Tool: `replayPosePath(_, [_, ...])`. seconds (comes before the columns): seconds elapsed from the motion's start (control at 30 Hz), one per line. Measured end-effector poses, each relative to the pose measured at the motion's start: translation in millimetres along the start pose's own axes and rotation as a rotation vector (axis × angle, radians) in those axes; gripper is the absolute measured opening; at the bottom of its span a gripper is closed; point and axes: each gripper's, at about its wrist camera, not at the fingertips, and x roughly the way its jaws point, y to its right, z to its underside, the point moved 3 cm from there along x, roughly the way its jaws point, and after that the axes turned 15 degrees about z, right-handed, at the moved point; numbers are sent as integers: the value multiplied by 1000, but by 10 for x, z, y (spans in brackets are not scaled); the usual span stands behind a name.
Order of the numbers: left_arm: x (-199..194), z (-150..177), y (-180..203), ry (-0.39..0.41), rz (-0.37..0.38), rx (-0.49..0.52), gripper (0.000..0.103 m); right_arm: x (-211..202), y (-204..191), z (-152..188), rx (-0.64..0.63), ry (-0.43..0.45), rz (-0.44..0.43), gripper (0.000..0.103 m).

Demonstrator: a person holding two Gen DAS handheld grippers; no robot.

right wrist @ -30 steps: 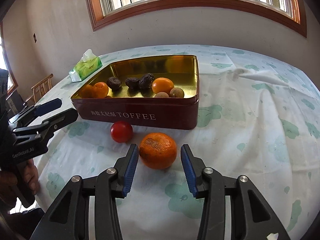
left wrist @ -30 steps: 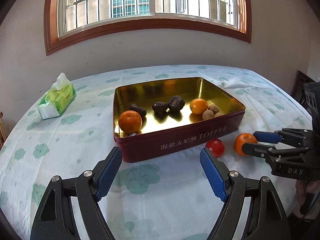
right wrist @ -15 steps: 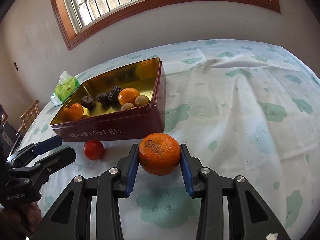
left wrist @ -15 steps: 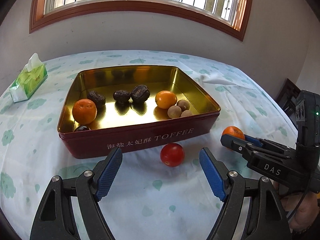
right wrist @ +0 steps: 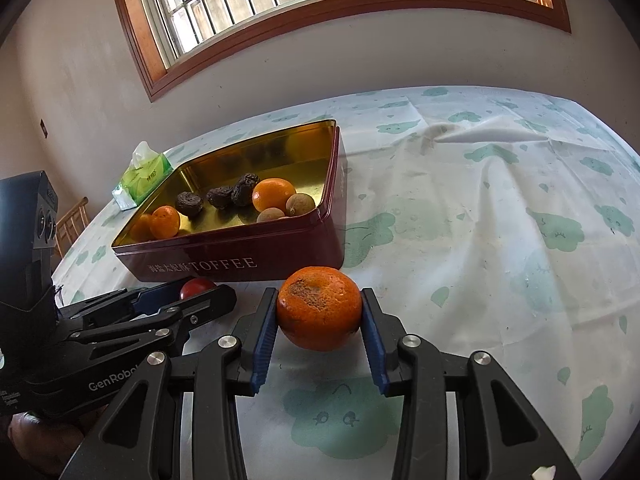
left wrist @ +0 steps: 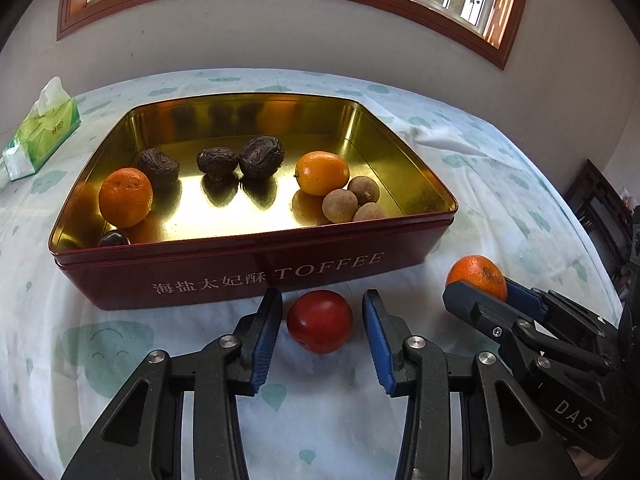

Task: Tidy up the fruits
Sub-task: 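Grasp the red tomato with the left gripper while the right grasps the rough-skinned orange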

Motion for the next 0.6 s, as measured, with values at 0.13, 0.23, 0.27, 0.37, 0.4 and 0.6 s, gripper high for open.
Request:
replayPosePath(0.13, [-127,35,31,49,-2,22,31,0,-18,2,-8,0,-3,37])
replayPosePath(0.23, [-256,62,58,78,-24,51,31,-4,-35,4,-20,3,2,37])
replayPosePath(0.27, [-303,68,61,88,-30,59,31,-3,-39,6,-23,3,4,37])
replayPosePath(0.37, [-456,73,60,121,-74,92,31,-12,-46,7,-27,10,10,37])
replayPosePath(0.4, [-502,71,53,129,-81,95,31,-17,-48,7,-30,15,11,37])
replayPosePath(0.6, [-681,78,-21,165,-109,84,31,-103,-35,7,-20,57,72,37])
